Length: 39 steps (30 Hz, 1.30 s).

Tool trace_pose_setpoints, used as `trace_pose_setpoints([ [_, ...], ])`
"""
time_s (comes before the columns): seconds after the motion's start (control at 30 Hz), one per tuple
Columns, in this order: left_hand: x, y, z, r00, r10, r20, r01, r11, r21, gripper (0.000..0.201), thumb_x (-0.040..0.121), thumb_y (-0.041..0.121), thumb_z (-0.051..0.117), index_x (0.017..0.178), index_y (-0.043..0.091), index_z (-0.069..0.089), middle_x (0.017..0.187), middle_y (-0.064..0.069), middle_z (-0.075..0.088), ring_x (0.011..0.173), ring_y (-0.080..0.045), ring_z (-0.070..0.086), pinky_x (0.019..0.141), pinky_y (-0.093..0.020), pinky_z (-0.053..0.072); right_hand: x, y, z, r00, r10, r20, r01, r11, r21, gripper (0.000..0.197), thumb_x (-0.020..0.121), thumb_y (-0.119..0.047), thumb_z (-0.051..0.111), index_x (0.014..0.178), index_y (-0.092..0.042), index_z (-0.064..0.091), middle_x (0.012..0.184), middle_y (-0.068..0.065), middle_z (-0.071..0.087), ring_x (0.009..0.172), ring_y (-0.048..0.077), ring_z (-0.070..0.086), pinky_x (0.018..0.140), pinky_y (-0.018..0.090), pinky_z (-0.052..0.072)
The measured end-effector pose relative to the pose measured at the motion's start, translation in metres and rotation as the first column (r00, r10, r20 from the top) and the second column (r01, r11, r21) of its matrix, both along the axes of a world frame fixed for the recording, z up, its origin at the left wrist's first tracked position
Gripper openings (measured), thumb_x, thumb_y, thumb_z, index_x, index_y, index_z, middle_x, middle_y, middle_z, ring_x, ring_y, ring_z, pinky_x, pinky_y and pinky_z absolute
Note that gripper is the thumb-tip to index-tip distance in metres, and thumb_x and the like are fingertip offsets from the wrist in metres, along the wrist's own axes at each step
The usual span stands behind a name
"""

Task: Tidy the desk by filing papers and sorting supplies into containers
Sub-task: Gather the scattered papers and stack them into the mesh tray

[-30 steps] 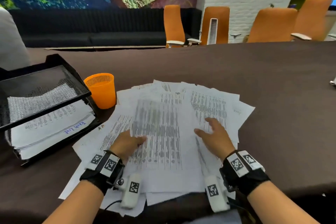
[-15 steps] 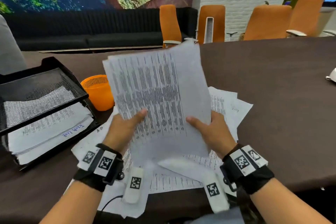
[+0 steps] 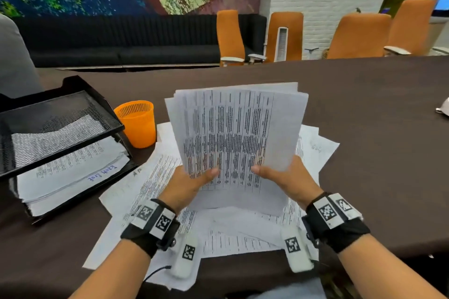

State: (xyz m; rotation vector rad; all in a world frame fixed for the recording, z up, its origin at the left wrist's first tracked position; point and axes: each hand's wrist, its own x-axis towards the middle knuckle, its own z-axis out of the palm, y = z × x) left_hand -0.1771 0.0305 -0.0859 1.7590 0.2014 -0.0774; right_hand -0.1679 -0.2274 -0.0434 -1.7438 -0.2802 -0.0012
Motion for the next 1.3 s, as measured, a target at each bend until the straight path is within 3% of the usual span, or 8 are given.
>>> trace_pose_setpoints([
  [0.23, -0.02, -0.034, 0.059, 0.985, -0.01, 0.172, 0.03, 0.993, -0.114, 0.02, 0.091, 0.039, 0.06, 0.108, 0.03, 0.064, 0.101, 0.009, 0.076, 0.096, -0.011, 0.072, 0.082, -0.032, 0.056, -0.008, 0.026, 0.007, 0.982, -0.158, 0.103, 0.148, 0.984, 0.096, 0.017, 0.08, -0.031, 0.078, 0.089, -0.021, 0.067, 0.087, 0.004, 0.072, 0.078, 0.013, 0.07, 0.063, 0.021, 0.057],
  [0.43, -0.004, 0.024, 0.059, 0.935, 0.337, 0.108, -0.343, 0.939, 0.04, 0.022, 0.103, 0.027, 0.045, 0.11, 0.02, 0.064, 0.102, -0.003, 0.068, 0.092, -0.022, 0.063, 0.077, -0.034, 0.047, -0.016, 0.042, 0.006, 0.958, -0.063, -0.281, 0.147, 0.945, 0.291, 0.052, 0.088, -0.059, 0.053, 0.107, -0.012, 0.067, 0.099, 0.007, 0.075, 0.09, 0.02, 0.071, 0.075, 0.036, 0.058],
  [0.63, 0.001, 0.085, 0.02, 0.878, 0.456, -0.146, -0.374, 0.844, 0.385, 0.041, 0.105, 0.01, 0.029, 0.144, 0.003, 0.04, 0.14, -0.023, 0.051, 0.128, -0.035, 0.05, 0.104, -0.037, 0.04, -0.023, 0.094, -0.014, 0.727, 0.104, -0.679, 0.02, 0.985, 0.173, 0.031, 0.091, -0.039, 0.064, 0.116, -0.021, 0.056, 0.122, 0.009, 0.052, 0.104, 0.03, 0.061, 0.083, 0.042, 0.055],
  [0.77, -0.007, 0.08, 0.011, 0.905, 0.391, -0.166, -0.297, 0.861, 0.413, 0.043, 0.106, 0.01, 0.025, 0.147, 0.009, 0.038, 0.149, -0.021, 0.042, 0.135, -0.034, 0.044, 0.107, -0.032, 0.034, -0.021, 0.131, -0.03, 0.735, 0.094, -0.672, 0.039, 0.983, 0.181, 0.031, 0.087, -0.016, 0.063, 0.115, -0.004, 0.059, 0.096, 0.014, 0.069, 0.066, 0.026, 0.066, 0.055, 0.029, 0.055],
  [0.83, -0.007, 0.075, 0.014, 0.91, 0.348, -0.225, -0.254, 0.898, 0.358, 0.038, 0.106, 0.013, 0.033, 0.137, -0.003, 0.049, 0.142, -0.022, 0.049, 0.125, -0.037, 0.051, 0.1, -0.03, 0.042, -0.017, 0.141, -0.032, 0.763, 0.053, -0.644, 0.034, 0.992, 0.121, 0.009, 0.088, -0.005, 0.058, 0.089, 0.003, 0.063, 0.074, 0.013, 0.069, 0.051, 0.019, 0.061, 0.045, 0.021, 0.049],
  [0.9, -0.006, 0.076, 0.014, 0.912, 0.355, -0.204, -0.276, 0.902, 0.332, 0.032, 0.104, 0.014, 0.042, 0.123, -0.008, 0.055, 0.131, -0.017, 0.056, 0.11, -0.036, 0.058, 0.081, -0.023, 0.05, -0.007, 0.144, -0.036, 0.802, -0.012, -0.598, 0.054, 0.997, 0.051, 0.014, 0.084, -0.003, 0.062, 0.077, 0.009, 0.062, 0.077, 0.02, 0.07, 0.056, 0.019, 0.061, 0.051, 0.021, 0.049],
  [1.03, 0.001, 0.084, 0.017, 0.905, 0.374, -0.202, -0.314, 0.908, 0.277, 0.037, 0.098, 0.023, 0.056, 0.123, -0.004, 0.06, 0.116, -0.02, 0.065, 0.108, -0.035, 0.06, 0.087, -0.036, 0.046, 0.021, 0.128, -0.04, 0.865, -0.097, -0.492, 0.087, 0.995, -0.043, 0.018, 0.081, -0.008, 0.057, 0.076, 0.01, 0.06, 0.087, 0.027, 0.069, 0.078, 0.03, 0.065, 0.071, 0.047, 0.058],
  [1.3, 0.003, 0.065, 0.023, 0.971, 0.21, -0.115, -0.19, 0.968, 0.166, 0.027, 0.096, 0.018, 0.061, 0.121, 0.011, 0.065, 0.116, 0.0, 0.067, 0.098, -0.016, 0.061, 0.087, -0.029, 0.042, 0.025, 0.083, -0.015, 0.866, 0.024, -0.5, 0.09, 0.975, 0.203, 0.027, 0.099, 0.001, 0.045, 0.106, -0.006, 0.07, 0.077, 0.008, 0.072, 0.053, 0.017, 0.063, 0.052, 0.027, 0.052],
])
